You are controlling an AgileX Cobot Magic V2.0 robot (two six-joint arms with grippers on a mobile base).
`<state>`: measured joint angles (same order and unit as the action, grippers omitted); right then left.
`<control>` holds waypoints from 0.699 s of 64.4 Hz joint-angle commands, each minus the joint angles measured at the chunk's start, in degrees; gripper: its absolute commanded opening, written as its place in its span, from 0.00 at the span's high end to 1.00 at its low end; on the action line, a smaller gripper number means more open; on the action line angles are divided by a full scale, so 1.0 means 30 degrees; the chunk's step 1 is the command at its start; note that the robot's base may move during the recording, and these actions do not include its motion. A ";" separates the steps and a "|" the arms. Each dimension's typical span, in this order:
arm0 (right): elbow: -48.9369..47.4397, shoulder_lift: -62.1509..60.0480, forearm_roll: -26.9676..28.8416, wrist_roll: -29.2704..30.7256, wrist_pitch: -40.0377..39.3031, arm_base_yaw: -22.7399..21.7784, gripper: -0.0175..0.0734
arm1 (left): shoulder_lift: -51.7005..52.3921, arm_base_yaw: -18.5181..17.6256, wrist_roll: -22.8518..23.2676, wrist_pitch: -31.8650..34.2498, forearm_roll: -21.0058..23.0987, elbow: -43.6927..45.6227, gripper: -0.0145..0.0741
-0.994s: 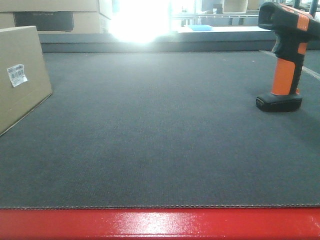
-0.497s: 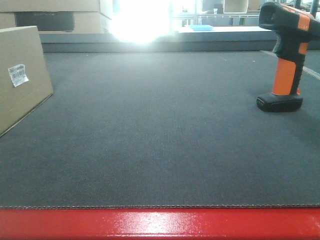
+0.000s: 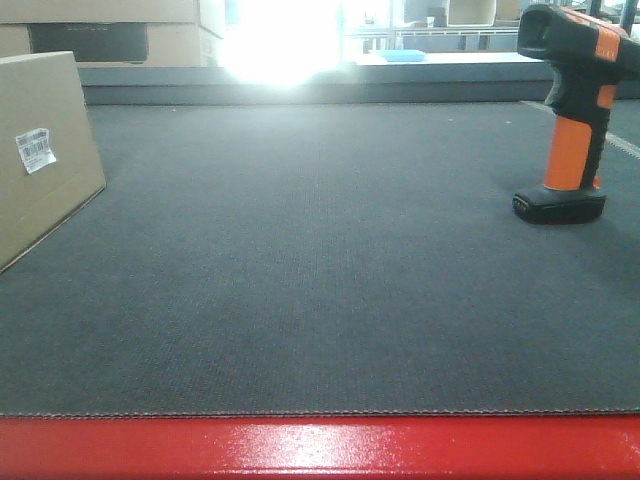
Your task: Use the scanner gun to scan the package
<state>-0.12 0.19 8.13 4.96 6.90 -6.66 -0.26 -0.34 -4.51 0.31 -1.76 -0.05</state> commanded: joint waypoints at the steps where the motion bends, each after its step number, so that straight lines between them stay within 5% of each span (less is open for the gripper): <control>1: 0.0041 -0.0063 -0.0178 -0.0050 -0.0425 -0.0118 0.98 | 0.0086 0.0049 0.0087 0.0373 -0.0004 0.0018 0.96; 45: 0.0041 -0.0063 -0.0178 -0.0050 -0.0425 -0.0118 0.98 | 0.0086 0.0049 0.0087 0.0373 -0.0004 0.0018 0.96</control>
<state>-0.12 0.19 8.13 4.87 6.90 -6.66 -0.26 -0.34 -4.51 0.31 -1.76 -0.05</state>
